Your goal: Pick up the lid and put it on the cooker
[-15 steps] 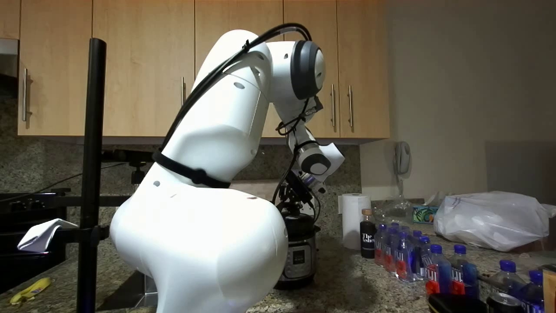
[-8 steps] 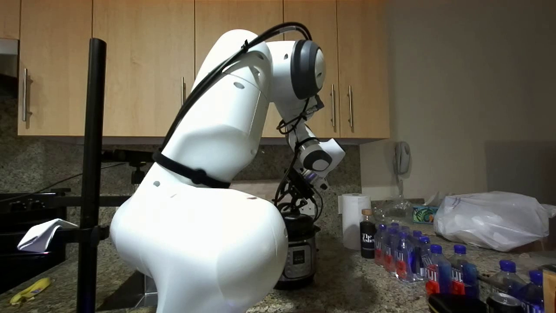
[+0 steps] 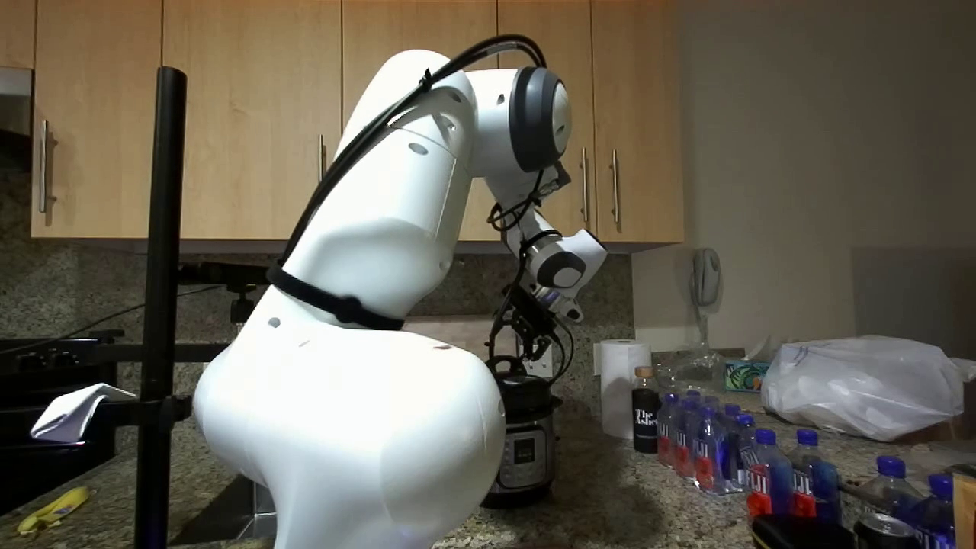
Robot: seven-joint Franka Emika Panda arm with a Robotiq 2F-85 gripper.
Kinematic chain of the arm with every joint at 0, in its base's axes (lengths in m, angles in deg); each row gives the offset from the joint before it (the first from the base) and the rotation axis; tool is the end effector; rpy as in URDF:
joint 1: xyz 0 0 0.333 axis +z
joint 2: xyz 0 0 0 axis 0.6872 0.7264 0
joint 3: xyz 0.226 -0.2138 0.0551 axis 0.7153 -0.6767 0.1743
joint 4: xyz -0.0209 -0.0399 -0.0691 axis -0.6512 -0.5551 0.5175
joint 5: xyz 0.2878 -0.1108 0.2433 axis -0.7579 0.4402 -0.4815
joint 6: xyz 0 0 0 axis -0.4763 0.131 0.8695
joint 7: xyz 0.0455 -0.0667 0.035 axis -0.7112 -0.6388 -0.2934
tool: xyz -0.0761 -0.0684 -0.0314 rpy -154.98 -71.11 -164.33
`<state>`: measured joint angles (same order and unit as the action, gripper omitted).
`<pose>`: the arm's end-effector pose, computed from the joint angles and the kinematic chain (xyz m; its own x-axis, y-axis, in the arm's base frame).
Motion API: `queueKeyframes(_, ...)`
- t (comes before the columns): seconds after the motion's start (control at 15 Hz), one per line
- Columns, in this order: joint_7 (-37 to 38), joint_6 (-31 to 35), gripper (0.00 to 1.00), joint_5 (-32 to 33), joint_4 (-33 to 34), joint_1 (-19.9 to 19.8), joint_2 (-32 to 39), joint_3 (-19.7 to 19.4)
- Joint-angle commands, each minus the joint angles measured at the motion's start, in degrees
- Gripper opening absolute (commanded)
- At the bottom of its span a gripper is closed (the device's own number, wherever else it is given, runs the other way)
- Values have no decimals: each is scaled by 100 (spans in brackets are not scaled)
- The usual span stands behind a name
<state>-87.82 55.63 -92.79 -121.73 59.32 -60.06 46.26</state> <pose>0.5611 0.3485 0.4059 0.9518 0.3012 0.0582 0.2545 -0.6694 -0.6980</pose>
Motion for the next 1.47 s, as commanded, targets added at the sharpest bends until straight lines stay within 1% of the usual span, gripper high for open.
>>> queueKeyframes(0.0, 452, 132, 100, 326, -148, -40, -286, -56)
queueKeyframes(0.07, 533, 215, 100, 430, -197, -32, -363, -85)
queueKeyframes(0.27, 992, 674, 100, 1056, -419, 7, -694, -233)
queueKeyframes(0.33, 853, 820, 100, 1082, -1073, -196, -1207, -306)
queueKeyframes(0.47, 1047, 1099, 100, 1390, -1521, -332, -1580, -453)
queueKeyframes(0.67, 1236, 1356, 100, 1749, -2317, -674, -2200, -742)
queueKeyframes(0.87, 1295, 1316, 100, 2027, -3059, -1054, -2775, -1080)
queueKeyframes(1.0, 1411, 1311, 100, 2504, -3577, -1330, -3137, -1313)
queueKeyframes(1.07, 1515, 1375, 100, 2895, -3891, -1466, -3359, -1385)
queueKeyframes(1.2, 1619, 1322, 100, 3504, -4291, -1700, -3685, -1492)
queueKeyframes(1.27, 1616, 1255, 100, 3750, -4458, -1795, -3859, -1531)
queueKeyframes(1.4, 1463, 1196, 100, 4018, -4759, -1904, -4189, -1617)
